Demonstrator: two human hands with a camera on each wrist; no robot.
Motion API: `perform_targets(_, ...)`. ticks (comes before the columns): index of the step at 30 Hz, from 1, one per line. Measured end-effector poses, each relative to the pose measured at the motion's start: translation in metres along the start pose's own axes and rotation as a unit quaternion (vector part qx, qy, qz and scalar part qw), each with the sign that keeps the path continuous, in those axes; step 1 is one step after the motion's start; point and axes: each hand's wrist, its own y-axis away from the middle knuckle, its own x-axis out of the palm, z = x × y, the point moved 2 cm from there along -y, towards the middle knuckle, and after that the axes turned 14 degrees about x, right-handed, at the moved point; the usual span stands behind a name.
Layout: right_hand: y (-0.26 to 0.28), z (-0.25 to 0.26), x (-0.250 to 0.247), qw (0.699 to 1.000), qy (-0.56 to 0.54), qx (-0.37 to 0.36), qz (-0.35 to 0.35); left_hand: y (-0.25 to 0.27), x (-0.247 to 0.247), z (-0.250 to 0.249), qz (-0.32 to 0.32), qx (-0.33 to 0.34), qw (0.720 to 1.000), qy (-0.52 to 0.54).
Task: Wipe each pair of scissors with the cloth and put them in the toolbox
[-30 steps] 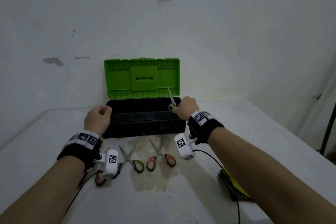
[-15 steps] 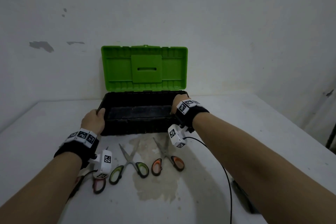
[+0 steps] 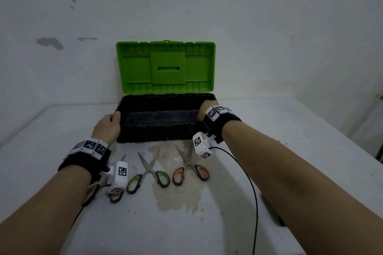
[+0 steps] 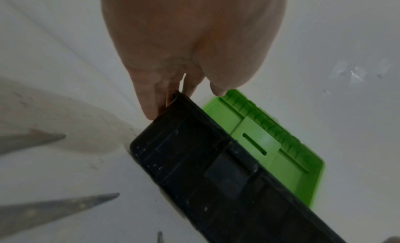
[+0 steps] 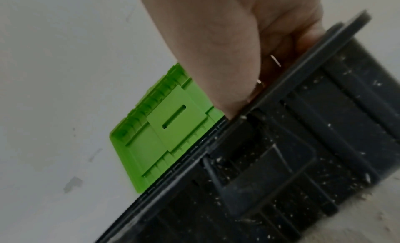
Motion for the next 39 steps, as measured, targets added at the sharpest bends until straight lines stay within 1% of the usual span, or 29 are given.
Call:
perform_targets(1, 0.005, -0.001, -0.004, 0.999, -0.031, 0.009, -0.003, 0.003, 0.0, -0.002, 0.003, 0.003, 1.0, -0.005)
perform_targets(4, 0.016, -0.01, -0.014, 0.995, -0.027, -0.036, -0.084, 0.02, 0.003, -0.016, 0.01, 0.004, 0.999, -0.039)
perform_targets(6, 0.031, -0.024, -0.02, 0.994, -0.031, -0.05, -0.097, 0.037, 0.008, -0.031, 0.02, 0.027, 0.994, -0.106)
perform_targets(8, 0.05, -0.047, -0.026, 0.992, -0.05, -0.065, -0.094, 0.059, 0.018, -0.054, 0.041, 0.065, 0.985, -0.157)
perform_targets(11, 0.071, -0.093, -0.032, 0.991, -0.077, -0.053, -0.094, 0.091, 0.039, -0.083, 0.089, 0.101, 0.978, -0.161)
perform_targets(16, 0.097, -0.175, -0.038, 0.989, -0.101, -0.005, -0.111, 0.134, 0.071, -0.117, 0.18, 0.126, 0.966, -0.137)
perform_targets(19, 0.104, -0.214, -0.04, 0.991, -0.086, 0.035, -0.101, 0.155, 0.083, -0.131, 0.19, 0.139, 0.96, -0.15)
perform_targets(22, 0.109, -0.241, -0.043, 0.993, -0.037, 0.057, -0.099, 0.164, 0.089, -0.134, 0.202, 0.144, 0.954, -0.169)
perform_targets(26, 0.115, -0.256, -0.045, 0.997, 0.026, 0.044, -0.055, 0.166, 0.091, -0.134, 0.218, 0.122, 0.947, -0.2)
perform_targets(29, 0.115, -0.259, -0.042, 0.999, 0.041, 0.004, -0.015, 0.161, 0.097, -0.129, 0.234, 0.108, 0.942, -0.213)
perform_targets(32, 0.115, -0.259, -0.038, 0.997, 0.074, -0.033, 0.015, 0.158, 0.103, -0.128, 0.235, 0.104, 0.938, -0.233)
perform_targets(35, 0.114, -0.259, -0.036, 0.995, 0.091, -0.048, 0.009, 0.158, 0.103, -0.129, 0.238, 0.101, 0.93, -0.262)
perform_targets(39, 0.112, -0.255, -0.043, 0.995, 0.076, -0.06, -0.035, 0.159, 0.101, -0.133, 0.23, 0.105, 0.936, -0.245)
